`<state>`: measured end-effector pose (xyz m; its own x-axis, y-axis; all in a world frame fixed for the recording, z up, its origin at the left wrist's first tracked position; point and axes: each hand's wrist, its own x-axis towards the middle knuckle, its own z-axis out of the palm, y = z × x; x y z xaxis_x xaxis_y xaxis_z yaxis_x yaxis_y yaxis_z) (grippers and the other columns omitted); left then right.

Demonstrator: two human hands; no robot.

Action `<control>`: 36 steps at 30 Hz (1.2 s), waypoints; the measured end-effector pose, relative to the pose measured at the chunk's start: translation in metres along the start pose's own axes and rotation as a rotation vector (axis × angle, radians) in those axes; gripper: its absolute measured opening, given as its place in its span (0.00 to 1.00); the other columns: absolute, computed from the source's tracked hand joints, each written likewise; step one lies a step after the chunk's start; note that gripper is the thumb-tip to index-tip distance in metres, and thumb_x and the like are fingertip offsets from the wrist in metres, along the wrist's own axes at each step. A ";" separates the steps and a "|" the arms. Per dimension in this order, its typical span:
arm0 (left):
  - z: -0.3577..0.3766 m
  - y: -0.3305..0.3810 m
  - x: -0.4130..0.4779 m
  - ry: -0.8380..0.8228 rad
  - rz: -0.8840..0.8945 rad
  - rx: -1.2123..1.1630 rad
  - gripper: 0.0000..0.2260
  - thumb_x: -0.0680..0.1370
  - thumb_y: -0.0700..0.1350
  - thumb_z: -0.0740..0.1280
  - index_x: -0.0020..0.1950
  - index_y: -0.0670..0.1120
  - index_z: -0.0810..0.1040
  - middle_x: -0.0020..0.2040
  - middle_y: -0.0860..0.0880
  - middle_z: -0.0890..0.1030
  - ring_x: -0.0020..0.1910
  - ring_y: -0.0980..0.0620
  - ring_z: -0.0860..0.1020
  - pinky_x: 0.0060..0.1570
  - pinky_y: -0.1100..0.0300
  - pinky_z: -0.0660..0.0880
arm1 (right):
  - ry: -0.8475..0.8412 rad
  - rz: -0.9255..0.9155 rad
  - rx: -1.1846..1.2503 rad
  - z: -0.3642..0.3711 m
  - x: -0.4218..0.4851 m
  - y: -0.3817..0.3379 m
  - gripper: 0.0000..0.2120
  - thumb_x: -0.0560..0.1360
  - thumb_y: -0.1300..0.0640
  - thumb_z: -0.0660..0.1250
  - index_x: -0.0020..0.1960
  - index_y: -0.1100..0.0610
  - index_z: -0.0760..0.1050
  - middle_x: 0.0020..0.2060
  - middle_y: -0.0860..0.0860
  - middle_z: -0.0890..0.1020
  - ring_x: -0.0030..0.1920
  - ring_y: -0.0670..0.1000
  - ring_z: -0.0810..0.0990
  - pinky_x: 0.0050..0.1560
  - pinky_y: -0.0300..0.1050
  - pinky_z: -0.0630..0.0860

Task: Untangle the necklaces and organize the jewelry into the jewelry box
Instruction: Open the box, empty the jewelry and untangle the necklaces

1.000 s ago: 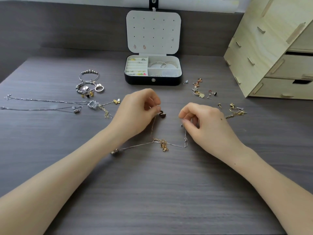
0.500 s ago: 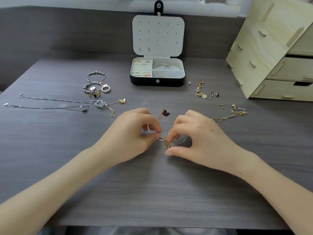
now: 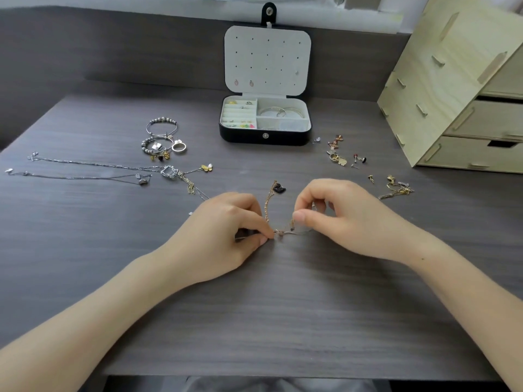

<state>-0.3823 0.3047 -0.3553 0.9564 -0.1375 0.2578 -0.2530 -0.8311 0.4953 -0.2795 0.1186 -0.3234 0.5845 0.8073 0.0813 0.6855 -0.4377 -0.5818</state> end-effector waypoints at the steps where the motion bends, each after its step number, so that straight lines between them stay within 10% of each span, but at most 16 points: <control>1: -0.001 -0.001 0.000 -0.007 0.007 0.005 0.06 0.71 0.46 0.68 0.42 0.55 0.84 0.38 0.57 0.76 0.36 0.60 0.70 0.39 0.77 0.63 | -0.007 0.022 0.008 -0.003 0.003 0.000 0.06 0.75 0.52 0.67 0.39 0.48 0.75 0.35 0.44 0.77 0.36 0.45 0.71 0.38 0.39 0.66; 12: -0.006 -0.005 -0.003 -0.085 0.041 -0.027 0.06 0.71 0.48 0.68 0.42 0.58 0.83 0.41 0.57 0.75 0.39 0.58 0.72 0.39 0.73 0.64 | -0.100 0.071 0.189 -0.016 0.008 -0.009 0.07 0.76 0.60 0.66 0.40 0.53 0.74 0.31 0.42 0.78 0.31 0.37 0.73 0.33 0.30 0.66; 19: -0.011 -0.009 -0.004 -0.137 0.072 -0.063 0.09 0.72 0.55 0.63 0.43 0.60 0.83 0.44 0.59 0.76 0.41 0.60 0.72 0.42 0.71 0.67 | -0.520 0.041 -0.026 -0.022 -0.007 -0.008 0.05 0.72 0.55 0.71 0.38 0.51 0.78 0.31 0.42 0.78 0.33 0.43 0.74 0.34 0.34 0.69; 29: -0.016 -0.009 -0.004 -0.163 0.054 -0.079 0.08 0.70 0.47 0.68 0.42 0.58 0.83 0.45 0.59 0.78 0.43 0.61 0.74 0.45 0.61 0.72 | -0.141 -0.022 -0.157 0.001 0.003 -0.003 0.04 0.71 0.51 0.72 0.44 0.46 0.77 0.32 0.43 0.75 0.36 0.43 0.72 0.38 0.35 0.66; 36: -0.006 -0.001 0.001 -0.042 -0.076 -0.092 0.06 0.70 0.52 0.66 0.39 0.53 0.81 0.38 0.57 0.78 0.36 0.58 0.76 0.39 0.59 0.74 | -0.183 -0.087 -0.286 0.012 0.013 -0.005 0.04 0.76 0.53 0.66 0.42 0.49 0.73 0.37 0.42 0.73 0.42 0.44 0.68 0.43 0.37 0.62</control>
<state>-0.3817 0.3086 -0.3503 0.9780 -0.1004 0.1826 -0.1903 -0.7875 0.5862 -0.2804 0.1365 -0.3293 0.4483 0.8930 -0.0410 0.8385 -0.4359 -0.3268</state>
